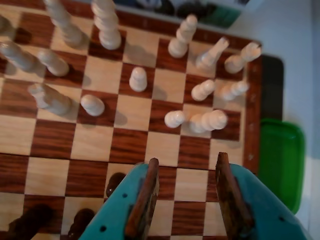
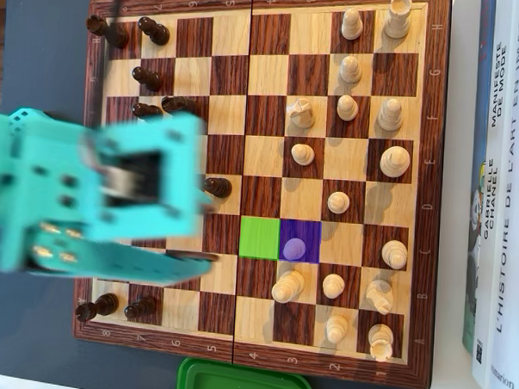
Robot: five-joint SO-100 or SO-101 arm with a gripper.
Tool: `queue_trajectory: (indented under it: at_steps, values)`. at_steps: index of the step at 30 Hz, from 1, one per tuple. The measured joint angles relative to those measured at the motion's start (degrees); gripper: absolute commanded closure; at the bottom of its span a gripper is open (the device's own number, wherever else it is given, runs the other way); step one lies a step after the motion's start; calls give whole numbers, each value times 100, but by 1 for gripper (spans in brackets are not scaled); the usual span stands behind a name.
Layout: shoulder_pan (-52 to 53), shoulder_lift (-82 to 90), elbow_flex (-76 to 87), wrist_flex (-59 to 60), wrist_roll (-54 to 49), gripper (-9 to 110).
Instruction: Play chess
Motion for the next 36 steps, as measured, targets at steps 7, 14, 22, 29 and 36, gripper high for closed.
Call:
queue_trajectory:
  at_steps: [7,14,22,29,36]
  values:
    - [114,-1195,-993,1072,0,85]
    - [141,-1767,-1644,1406,0,85]
    - [141,-2522,-2004,1406,0,85]
    - [141,-3155,-2461,1406,0,85]
    - [141,-3621,-2742,1406,0,92]
